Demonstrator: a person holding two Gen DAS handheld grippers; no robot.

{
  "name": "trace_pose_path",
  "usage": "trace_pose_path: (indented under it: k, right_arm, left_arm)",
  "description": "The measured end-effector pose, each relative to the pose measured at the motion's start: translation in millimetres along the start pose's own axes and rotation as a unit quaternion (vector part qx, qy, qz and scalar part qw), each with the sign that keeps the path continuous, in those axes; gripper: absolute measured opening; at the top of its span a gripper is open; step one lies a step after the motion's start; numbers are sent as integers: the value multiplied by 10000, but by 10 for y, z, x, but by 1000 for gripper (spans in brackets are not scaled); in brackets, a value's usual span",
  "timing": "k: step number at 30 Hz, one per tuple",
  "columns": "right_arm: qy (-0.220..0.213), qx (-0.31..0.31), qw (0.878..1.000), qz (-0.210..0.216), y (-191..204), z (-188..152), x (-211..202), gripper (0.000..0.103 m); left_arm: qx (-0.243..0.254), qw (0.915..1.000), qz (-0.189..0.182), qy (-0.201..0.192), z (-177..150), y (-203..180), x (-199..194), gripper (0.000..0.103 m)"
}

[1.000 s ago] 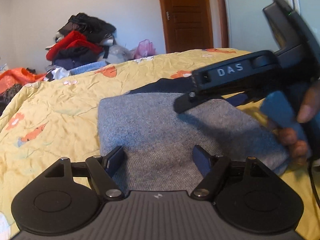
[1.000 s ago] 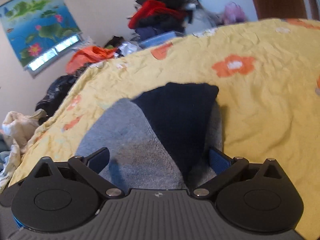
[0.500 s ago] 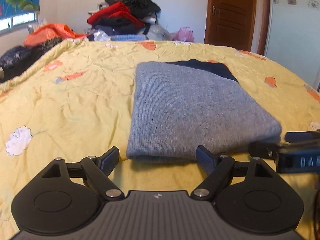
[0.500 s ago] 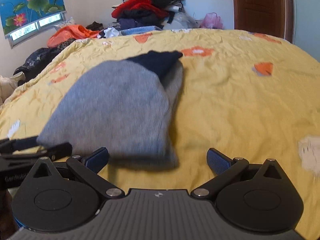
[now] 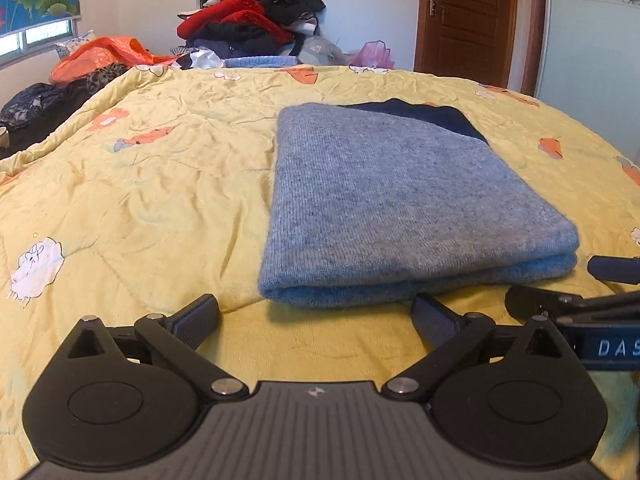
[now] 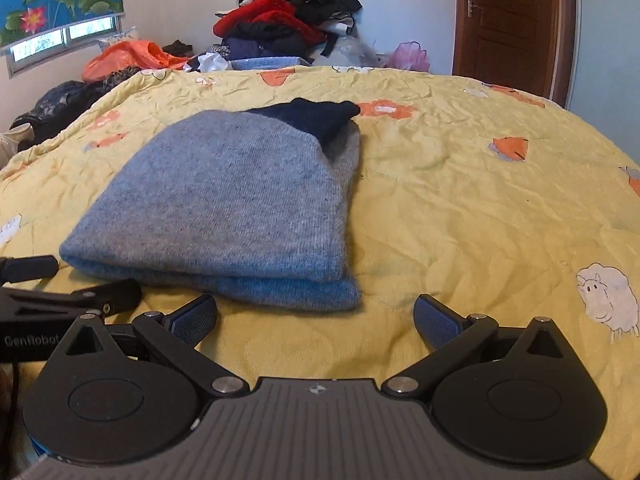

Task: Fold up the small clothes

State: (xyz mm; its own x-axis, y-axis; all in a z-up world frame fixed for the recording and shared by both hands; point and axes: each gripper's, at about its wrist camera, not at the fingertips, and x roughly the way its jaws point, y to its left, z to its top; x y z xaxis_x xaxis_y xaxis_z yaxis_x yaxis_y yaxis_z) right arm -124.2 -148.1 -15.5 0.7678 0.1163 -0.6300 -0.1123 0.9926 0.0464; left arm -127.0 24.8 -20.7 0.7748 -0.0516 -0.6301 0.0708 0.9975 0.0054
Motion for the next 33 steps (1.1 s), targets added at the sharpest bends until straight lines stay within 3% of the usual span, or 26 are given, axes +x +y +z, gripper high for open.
trace_pose_path:
  k: [33]
  right_arm:
    - [-88,126,9999,-74,18,-25,-23,103]
  left_arm:
    - [5,10000,38,-21,-17,-3,-21,103]
